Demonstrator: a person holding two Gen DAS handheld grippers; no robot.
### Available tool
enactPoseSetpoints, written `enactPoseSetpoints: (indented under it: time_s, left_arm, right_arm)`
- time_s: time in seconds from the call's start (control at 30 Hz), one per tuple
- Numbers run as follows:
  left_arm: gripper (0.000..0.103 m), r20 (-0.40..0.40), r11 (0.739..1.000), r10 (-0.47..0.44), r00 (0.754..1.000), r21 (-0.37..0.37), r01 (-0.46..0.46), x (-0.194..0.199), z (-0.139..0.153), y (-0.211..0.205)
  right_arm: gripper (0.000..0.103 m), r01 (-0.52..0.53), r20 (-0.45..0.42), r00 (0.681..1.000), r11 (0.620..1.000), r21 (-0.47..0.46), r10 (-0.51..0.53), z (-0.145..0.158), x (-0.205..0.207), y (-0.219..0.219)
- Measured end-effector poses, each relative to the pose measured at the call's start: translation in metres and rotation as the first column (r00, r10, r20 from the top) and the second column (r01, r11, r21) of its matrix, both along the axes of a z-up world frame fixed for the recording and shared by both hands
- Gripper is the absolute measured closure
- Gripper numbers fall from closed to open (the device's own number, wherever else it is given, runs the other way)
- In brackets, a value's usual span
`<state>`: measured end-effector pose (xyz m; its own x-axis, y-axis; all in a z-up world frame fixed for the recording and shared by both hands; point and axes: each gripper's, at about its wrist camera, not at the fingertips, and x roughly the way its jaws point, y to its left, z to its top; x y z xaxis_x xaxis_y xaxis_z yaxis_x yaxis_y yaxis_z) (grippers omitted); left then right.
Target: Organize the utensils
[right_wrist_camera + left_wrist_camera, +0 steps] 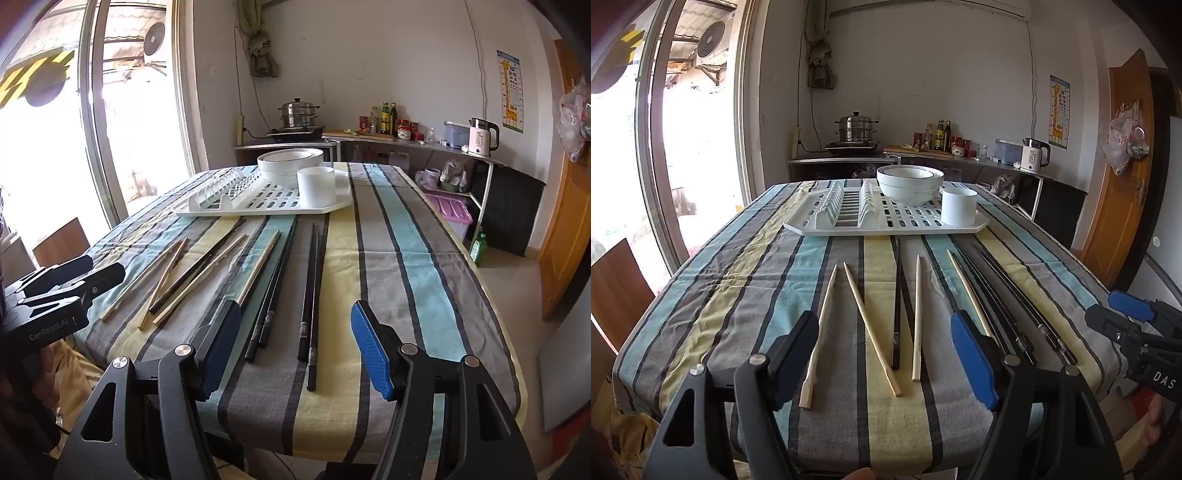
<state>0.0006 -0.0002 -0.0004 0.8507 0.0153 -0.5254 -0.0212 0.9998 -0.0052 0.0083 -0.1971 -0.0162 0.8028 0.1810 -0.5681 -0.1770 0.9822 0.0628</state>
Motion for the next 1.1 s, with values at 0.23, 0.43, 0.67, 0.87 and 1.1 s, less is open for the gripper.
enactPoseSetpoints:
  time_s: [0.23,0.43,0.67,0.87,1.1]
  left_arm:
    - [0.027,0.055,1.0,0.011,0.998,0.004,-0.011,-0.016,0.005,-0.01]
    - [0.027,0.05,1.0,0.005,0.999,0.024,-0.006,-0.013,0.005,-0.001]
    - [0.027,0.064,1.0,-0.002,0.998,0.027,0.0,-0.015,0.005,0.0]
    - [0.028,0.061,1.0,0.006,0.998,-0.006,-0.006,-0.015,0.004,0.004]
    - [0.031,0.064,1.0,-0.019,0.998,-0.014,0.02,-0.016,0.005,0.002]
  right_arm:
    - [0.04,0.0,0.005,1.0,1.0,0.001,0.0,0.006,-0.003,0.002]
    - [0.04,0.001,0.013,1.0,1.0,-0.005,0.0,0.006,-0.005,0.003]
    - [0.04,0.0,0.014,1.0,1.0,-0.004,0.0,0.007,-0.005,0.003]
    - [0.04,0.003,0.017,1.0,1.0,-0.004,-0.003,0.009,-0.006,0.004]
    - [0.04,0.004,0.015,1.0,1.0,-0.004,-0.004,0.008,-0.006,0.003]
